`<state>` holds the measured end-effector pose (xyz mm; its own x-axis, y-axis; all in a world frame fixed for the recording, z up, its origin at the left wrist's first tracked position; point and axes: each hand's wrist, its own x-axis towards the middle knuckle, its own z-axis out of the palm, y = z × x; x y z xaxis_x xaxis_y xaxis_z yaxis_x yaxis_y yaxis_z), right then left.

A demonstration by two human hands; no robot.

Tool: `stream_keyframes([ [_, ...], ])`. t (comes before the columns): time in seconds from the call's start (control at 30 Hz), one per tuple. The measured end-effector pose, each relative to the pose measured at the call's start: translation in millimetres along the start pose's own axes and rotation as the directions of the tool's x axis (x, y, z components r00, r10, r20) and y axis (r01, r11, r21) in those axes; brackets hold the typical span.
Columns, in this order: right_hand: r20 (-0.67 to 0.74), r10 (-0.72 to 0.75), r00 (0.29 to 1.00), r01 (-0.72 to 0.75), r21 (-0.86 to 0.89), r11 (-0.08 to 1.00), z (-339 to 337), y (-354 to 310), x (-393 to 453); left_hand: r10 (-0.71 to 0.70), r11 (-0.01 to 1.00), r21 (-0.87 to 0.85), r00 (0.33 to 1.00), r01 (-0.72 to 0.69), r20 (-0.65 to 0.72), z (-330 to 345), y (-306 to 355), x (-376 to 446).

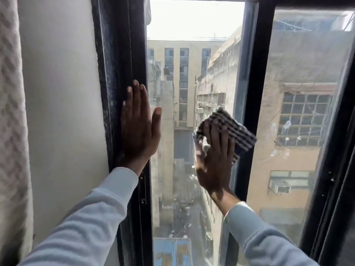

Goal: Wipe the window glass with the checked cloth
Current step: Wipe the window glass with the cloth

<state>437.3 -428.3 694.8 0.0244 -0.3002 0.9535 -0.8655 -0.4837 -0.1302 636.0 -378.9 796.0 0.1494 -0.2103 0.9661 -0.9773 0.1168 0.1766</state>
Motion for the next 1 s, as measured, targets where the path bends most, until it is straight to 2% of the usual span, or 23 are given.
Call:
stream_keyframes([
  [0.03, 0.083, -0.027, 0.996, 0.028, -0.01, 1.0, 2, -12, -36, 0.0, 1.0, 0.005, 1.0, 0.0, 0.005, -1, 1, 0],
  [0.07, 0.201, -0.166, 0.965, 0.177, -0.034, 0.984, 5, -23, -65, -0.003, 1.0, 0.014, 1.0, 0.003, 0.009, -2, 1, -1],
  [0.1, 0.259, -0.346, 0.902, 0.364, -0.023, 0.931, 8, -26, -69, -0.006, 1.0, 0.019, 1.0, 0.005, 0.013, -2, 0, -1],
  [0.13, 0.242, -0.501, 0.831, 0.521, -0.022, 0.853, 8, -23, -48, -0.004, 1.0, 0.016, 1.0, 0.004, 0.018, -3, 0, -2],
  [0.17, 0.192, -0.568, 0.801, 0.586, -0.051, 0.809, 6, -19, -14, -0.001, 1.0, 0.011, 1.0, 0.001, 0.025, -3, 0, -2],
  [0.2, 0.125, -0.529, 0.84, 0.54, -0.087, 0.837, 2, -11, 22, -0.001, 1.0, 0.006, 1.0, 0.001, 0.03, -3, -1, -1],
  [0.27, 0.009, -0.215, 0.977, 0.215, -0.099, 0.972, -4, 10, 54, -0.012, 1.0, -0.001, 0.999, 0.012, 0.034, -4, -1, -1],
  [0.33, 0.048, 0.117, 0.992, -0.111, -0.103, 0.988, 1, 9, 8, -0.014, 1.0, -0.004, 0.999, 0.014, 0.035, -6, 3, -1],
  [0.37, 0.102, 0.153, 0.983, -0.144, -0.082, 0.986, 6, -2, -34, -0.013, 1.0, -0.009, 0.999, 0.014, 0.041, -8, 5, -1],
  [0.43, 0.22, -0.054, 0.974, 0.055, 0.002, 0.999, 15, -25, -85, -0.021, 1.0, -0.01, 0.998, 0.021, 0.054, -10, 7, -2],
  [0.5, 0.157, -0.35, 0.923, 0.352, 0.013, 0.936, 20, -30, -44, -0.024, 1.0, -0.008, 0.998, 0.025, 0.063, -11, 7, -2],
  [0.53, 0.122, -0.432, 0.894, 0.439, -0.036, 0.898, 14, -28, 0, -0.019, 1.0, -0.014, 0.997, 0.02, 0.069, -11, 7, -2],
  [0.57, 0.075, -0.427, 0.901, 0.432, -0.078, 0.898, 8, -19, 42, -0.016, 1.0, -0.02, 0.997, 0.017, 0.07, -10, 6, -3],
  [0.6, -0.022, -0.344, 0.939, 0.341, -0.087, 0.936, 4, -4, 72, -0.015, 1.0, -0.021, 0.998, 0.016, 0.067, -10, 6, -3],
  [0.63, -0.116, -0.196, 0.974, 0.188, -0.078, 0.979, -2, 10, 83, -0.016, 1.0, -0.016, 0.998, 0.017, 0.063, -10, 6, -2],
  [0.7, -0.149, 0.061, 0.987, -0.067, -0.038, 0.997, -3, 19, 40, -0.018, 1.0, -0.001, 0.998, 0.018, 0.056, -11, 8, -2],
  [0.73, -0.086, 0.098, 0.991, -0.099, -0.011, 0.995, 1, 11, -3, -0.021, 1.0, 0.005, 0.998, 0.021, 0.061, -10, 9, -2],
  [0.8, 0.114, -0.124, 0.986, 0.124, 0.002, 0.992, 15, -19, -68, -0.027, 0.999, 0.019, 0.997, 0.026, 0.066, -10, 9, -1],
  [0.83, 0.155, -0.284, 0.946, 0.283, 0.028, 0.959, 22, -28, -71, -0.024, 1.0, 0.021, 0.998, 0.022, 0.066, -10, 7, -1],
  [0.87, 0.144, -0.406, 0.903, 0.404, 0.041, 0.914, 26, -33, -51, -0.014, 1.0, 0.015, 0.998, 0.013, 0.064, -8, 5, -2],
  [0.9, 0.107, -0.452, 0.886, 0.451, 0.034, 0.892, 26, -32, -19, 0.0, 1.0, 0.009, 0.998, 0.0, 0.059, -6, 3, -3],
  [0.93, 0.066, -0.426, 0.902, 0.427, 0.011, 0.904, 23, -27, 11, 0.012, 1.0, 0.009, 0.998, -0.012, 0.054, -5, 0, -4],
  [1.0, -0.065, -0.178, 0.982, 0.176, -0.039, 0.984, 15, -7, 35, 0.018, 1.0, 0.017, 0.998, -0.019, 0.054, -2, -3, -4],
])
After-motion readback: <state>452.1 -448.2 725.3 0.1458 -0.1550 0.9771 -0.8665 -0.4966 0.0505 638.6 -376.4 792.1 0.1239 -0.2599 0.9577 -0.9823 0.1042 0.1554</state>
